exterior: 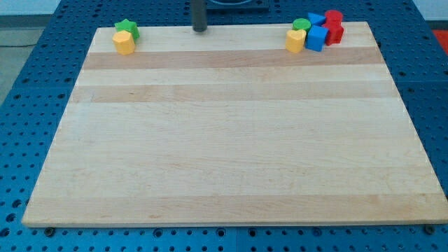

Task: Slightly move the green star to the top left corner of board

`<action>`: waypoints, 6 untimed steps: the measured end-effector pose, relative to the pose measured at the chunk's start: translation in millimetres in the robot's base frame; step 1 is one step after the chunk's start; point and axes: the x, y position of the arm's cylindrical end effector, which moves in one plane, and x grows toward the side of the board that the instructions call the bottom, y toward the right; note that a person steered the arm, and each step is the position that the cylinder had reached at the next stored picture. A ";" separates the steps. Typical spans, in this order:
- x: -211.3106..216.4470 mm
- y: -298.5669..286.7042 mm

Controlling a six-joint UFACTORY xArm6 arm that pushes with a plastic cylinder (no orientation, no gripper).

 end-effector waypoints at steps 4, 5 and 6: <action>0.1 -114.2; 2.0 -165.2; 27.5 -204.7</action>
